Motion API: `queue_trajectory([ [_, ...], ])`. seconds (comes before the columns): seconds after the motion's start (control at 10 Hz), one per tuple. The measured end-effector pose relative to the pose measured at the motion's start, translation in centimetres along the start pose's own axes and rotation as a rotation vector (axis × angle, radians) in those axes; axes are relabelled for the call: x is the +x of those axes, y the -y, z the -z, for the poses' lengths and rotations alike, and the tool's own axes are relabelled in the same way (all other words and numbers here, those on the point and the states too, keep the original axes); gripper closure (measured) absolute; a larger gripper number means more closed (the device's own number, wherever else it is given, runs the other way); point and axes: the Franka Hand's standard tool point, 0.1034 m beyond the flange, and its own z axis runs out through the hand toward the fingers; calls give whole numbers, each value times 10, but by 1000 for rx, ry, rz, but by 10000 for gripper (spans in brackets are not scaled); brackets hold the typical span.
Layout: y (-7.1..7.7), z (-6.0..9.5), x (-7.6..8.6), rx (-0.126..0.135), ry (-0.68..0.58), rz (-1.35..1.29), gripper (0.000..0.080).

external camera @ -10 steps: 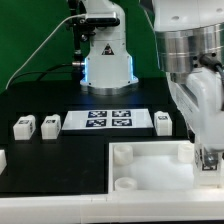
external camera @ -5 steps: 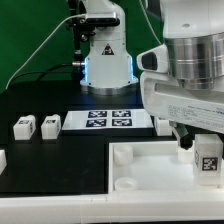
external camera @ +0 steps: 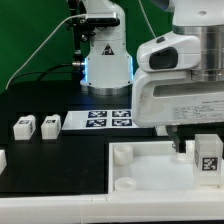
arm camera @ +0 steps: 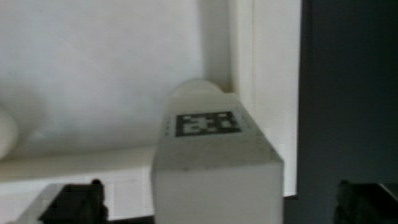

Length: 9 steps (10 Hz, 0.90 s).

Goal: Assemble one leg

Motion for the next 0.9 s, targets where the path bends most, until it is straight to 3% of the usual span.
queue_trajectory([
  [0.1, 0, 0, 0, 2, 1, -55, 180],
  [0.2, 0, 0, 0, 2, 1, -133, 364],
  [0.3, 1, 0, 0, 3, 2, -224, 364],
  [0.4, 0, 0, 0, 2, 1, -344, 503],
  [0.6, 0, 0, 0, 4, 2, -520, 502],
  [0.9, 0, -2, -1, 9, 1, -1131, 502],
])
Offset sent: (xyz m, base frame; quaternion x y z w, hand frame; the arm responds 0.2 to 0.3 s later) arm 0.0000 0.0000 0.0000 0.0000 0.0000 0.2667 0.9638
